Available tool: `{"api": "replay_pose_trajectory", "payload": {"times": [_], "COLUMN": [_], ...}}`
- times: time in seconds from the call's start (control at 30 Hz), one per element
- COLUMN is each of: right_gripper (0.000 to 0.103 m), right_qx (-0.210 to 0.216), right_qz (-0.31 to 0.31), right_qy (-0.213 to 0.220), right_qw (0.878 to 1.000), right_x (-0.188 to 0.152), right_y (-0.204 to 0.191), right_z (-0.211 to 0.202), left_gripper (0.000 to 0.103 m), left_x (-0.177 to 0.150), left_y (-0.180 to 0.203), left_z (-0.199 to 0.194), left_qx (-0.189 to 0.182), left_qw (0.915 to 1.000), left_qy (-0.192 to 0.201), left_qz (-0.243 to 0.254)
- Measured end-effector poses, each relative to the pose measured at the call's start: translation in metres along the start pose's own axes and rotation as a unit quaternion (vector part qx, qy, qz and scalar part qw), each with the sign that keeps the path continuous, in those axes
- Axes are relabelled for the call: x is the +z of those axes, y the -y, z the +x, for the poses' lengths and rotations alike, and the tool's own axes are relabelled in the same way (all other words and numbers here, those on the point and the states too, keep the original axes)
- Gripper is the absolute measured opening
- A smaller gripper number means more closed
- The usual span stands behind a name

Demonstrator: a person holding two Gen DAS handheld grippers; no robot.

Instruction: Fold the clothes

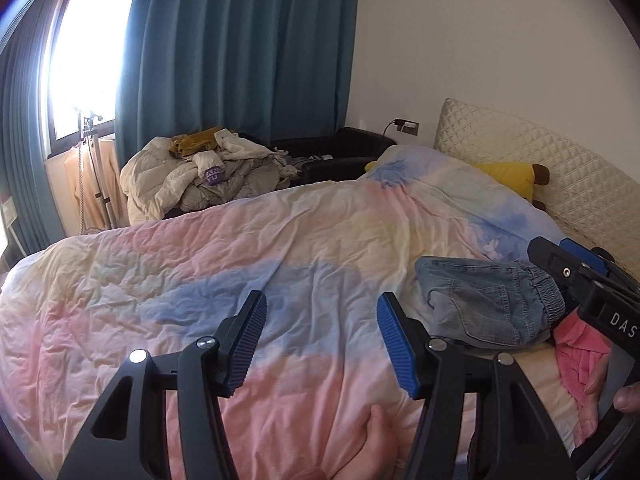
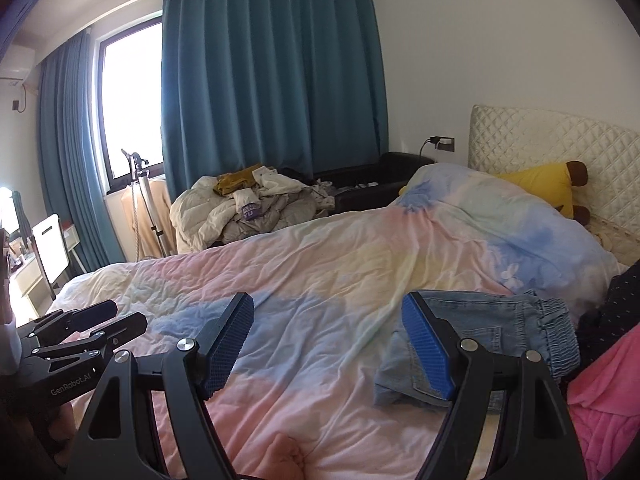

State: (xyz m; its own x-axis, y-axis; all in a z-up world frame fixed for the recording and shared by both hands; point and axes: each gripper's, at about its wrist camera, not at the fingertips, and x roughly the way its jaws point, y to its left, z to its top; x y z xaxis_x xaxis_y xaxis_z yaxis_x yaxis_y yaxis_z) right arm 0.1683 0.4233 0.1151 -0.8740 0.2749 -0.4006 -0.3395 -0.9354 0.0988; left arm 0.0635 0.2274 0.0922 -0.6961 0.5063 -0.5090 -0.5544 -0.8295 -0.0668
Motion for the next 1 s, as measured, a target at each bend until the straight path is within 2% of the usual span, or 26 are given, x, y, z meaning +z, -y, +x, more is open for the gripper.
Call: {"api": "replay_pose_trajectory", "payload": {"times": [0.27, 0.5, 0.77, 1.0], "right_gripper": [0.078, 0.078, 0.078, 0.078], "right_qx": [-0.069, -0.109, -0.130, -0.145], "right_qz": [0.032, 0.060, 0.076, 0.076], "right_qy": [-0.008, -0.020, -0.036, -0.051], "right_qw": [0.997, 0.992, 0.988, 0.985], "right_x": [-0.012, -0.036, -0.070, -0.088], "right_y": [0.064, 0.101, 0.115, 0.120], "right_z": [-0.045, -0.071, -0.088, -0.085], "left_gripper": [0.059, 0.059, 0.059, 0.059], "left_x": [-0.010, -0.025, -0.043, -0.051], "left_y": [0.065, 0.101, 0.120, 0.125], "left_z": [-0.002, 0.001, -0.003, -0.003], "left_qx": [-0.059, -0.100, -0.113, -0.114], "left_qw": [0.9977, 0.9939, 0.9922, 0.9916], "left_qy": [-0.015, -0.035, -0.038, -0.044], "left_qz": [0.031, 0.030, 0.037, 0.044]}}
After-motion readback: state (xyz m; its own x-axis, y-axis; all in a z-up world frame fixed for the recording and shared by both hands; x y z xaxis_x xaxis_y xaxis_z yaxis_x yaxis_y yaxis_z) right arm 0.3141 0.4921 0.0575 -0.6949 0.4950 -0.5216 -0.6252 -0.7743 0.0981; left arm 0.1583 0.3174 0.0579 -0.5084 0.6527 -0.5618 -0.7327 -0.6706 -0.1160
